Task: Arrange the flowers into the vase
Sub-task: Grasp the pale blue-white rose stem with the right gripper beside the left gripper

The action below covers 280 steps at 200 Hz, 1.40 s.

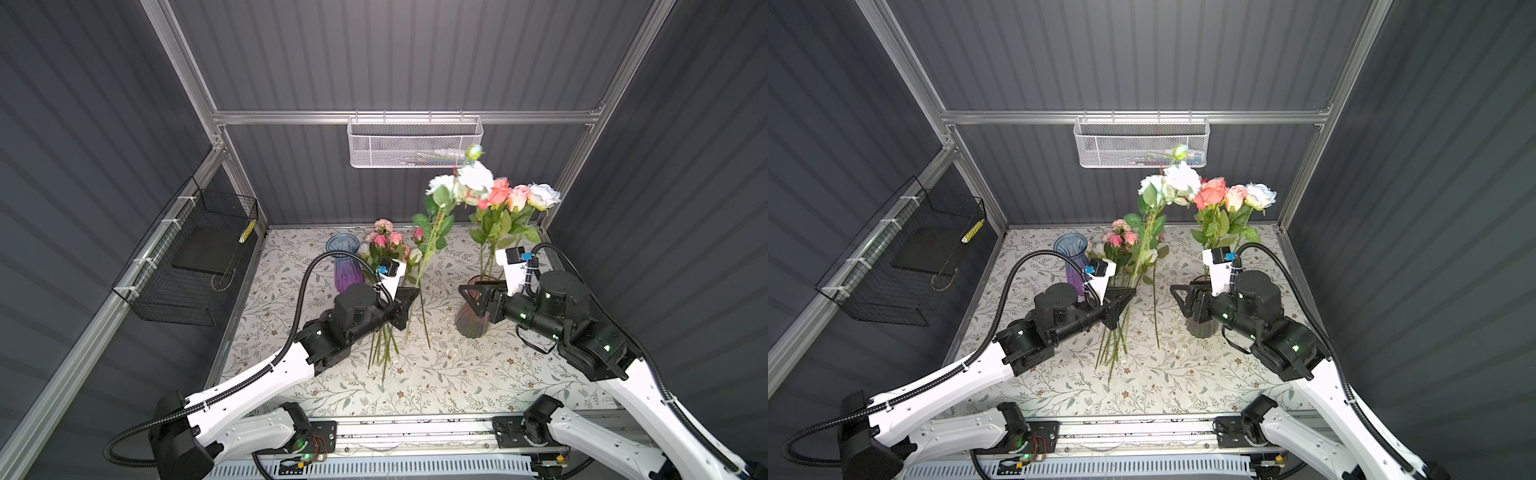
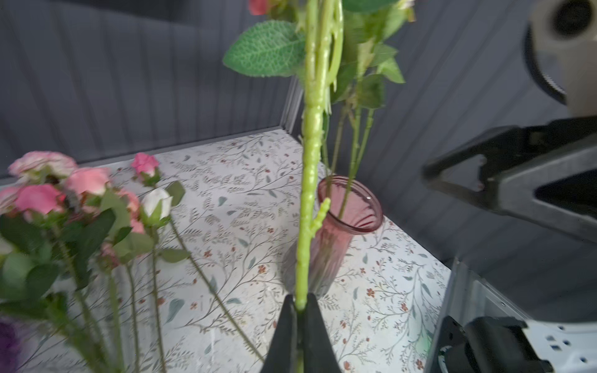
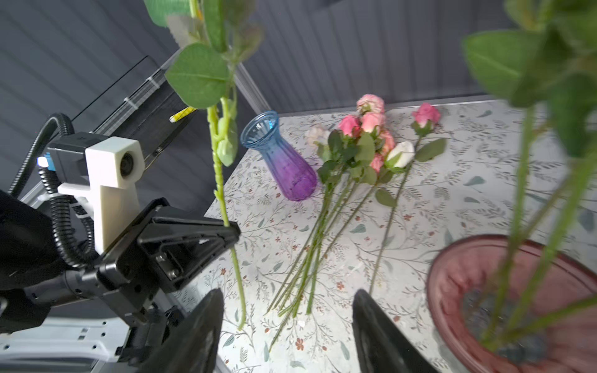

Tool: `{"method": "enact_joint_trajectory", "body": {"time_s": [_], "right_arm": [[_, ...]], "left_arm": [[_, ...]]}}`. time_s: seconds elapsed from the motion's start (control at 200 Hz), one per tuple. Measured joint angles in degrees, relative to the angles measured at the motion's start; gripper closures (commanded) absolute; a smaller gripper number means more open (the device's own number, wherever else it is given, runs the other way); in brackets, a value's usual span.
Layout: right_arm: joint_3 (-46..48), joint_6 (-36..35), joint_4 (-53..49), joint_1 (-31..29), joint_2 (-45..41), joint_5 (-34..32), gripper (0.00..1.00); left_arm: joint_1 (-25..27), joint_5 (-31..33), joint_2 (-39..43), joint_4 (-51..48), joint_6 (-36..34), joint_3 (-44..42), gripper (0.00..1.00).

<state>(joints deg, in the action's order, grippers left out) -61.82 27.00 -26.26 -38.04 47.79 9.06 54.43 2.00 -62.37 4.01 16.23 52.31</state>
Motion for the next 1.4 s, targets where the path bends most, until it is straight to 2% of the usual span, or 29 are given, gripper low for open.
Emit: {"method": "enact_joint_trajectory", "body": {"time_s": [0.13, 0.425, 0.81, 1.01, 1.25, 1.4], "right_arm": [[-1.01, 0.70, 3.37, -3.61, 0.70, -0.20, 0.35], [-2.05, 1.62, 8.59, -6.67, 3.82, -1.01, 0.41], [-3.87, 2.14, 13.92, -6.80, 10.45, -4.22, 0.68], [-5.03, 1.60, 15.61, -6.91, 12.94, -4.85, 0.74], [-5.44, 1.20, 17.11, -7.13, 13.79, -4.70, 0.90], [-5.44, 1.03, 17.35, -7.13, 13.79, -4.79, 0.94]], "left_arm": [[0.24, -1.70, 0.00, 3.21, -0.59, 0.74, 1.00], [0.28, -5.51, -1.68, 8.37, 0.57, 1.33, 1.00], [0.28, -6.12, -2.40, 9.35, 1.57, 1.33, 1.00], [0.28, -6.08, -2.38, 9.35, 1.60, 1.33, 1.00], [0.28, -5.60, -2.36, 9.35, 1.60, 1.33, 1.00], [0.28, -5.20, -2.36, 9.64, 1.57, 1.33, 1.00]]}}
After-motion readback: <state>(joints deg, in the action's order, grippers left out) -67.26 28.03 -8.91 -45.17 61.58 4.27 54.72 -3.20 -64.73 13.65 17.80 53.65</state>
